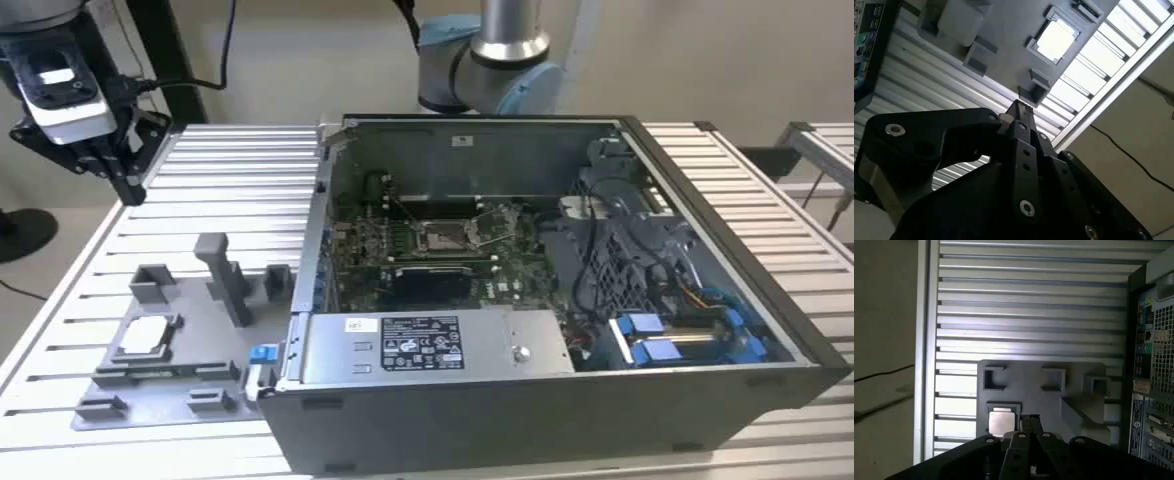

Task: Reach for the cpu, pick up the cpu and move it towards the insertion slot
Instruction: 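Reach for the cpu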

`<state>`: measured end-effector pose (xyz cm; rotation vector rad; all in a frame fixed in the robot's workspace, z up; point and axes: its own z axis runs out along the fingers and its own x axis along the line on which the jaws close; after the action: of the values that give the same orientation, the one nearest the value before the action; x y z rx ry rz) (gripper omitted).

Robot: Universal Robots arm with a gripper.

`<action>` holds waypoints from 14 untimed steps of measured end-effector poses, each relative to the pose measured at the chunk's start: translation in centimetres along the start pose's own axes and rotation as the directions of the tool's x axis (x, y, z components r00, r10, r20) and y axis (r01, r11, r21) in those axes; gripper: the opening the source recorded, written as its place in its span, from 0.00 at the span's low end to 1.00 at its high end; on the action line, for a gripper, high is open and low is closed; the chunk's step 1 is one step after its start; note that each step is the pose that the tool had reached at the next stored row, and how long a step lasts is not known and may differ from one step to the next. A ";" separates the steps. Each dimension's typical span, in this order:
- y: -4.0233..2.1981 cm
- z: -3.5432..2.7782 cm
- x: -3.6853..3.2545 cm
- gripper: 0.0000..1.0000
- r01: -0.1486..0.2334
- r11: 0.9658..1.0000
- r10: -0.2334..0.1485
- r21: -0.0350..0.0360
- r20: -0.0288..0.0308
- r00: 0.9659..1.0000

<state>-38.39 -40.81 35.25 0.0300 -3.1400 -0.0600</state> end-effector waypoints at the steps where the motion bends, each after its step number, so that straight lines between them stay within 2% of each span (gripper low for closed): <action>1: 0.00 0.00 0.00 0.00 0.000 1.000 0.000 0.000 0.000 1.000; 14: 0.00 0.00 0.02 0.00 0.000 1.000 0.000 0.000 0.000 1.000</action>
<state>-38.41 -40.82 35.26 0.0300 -3.1399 -0.0598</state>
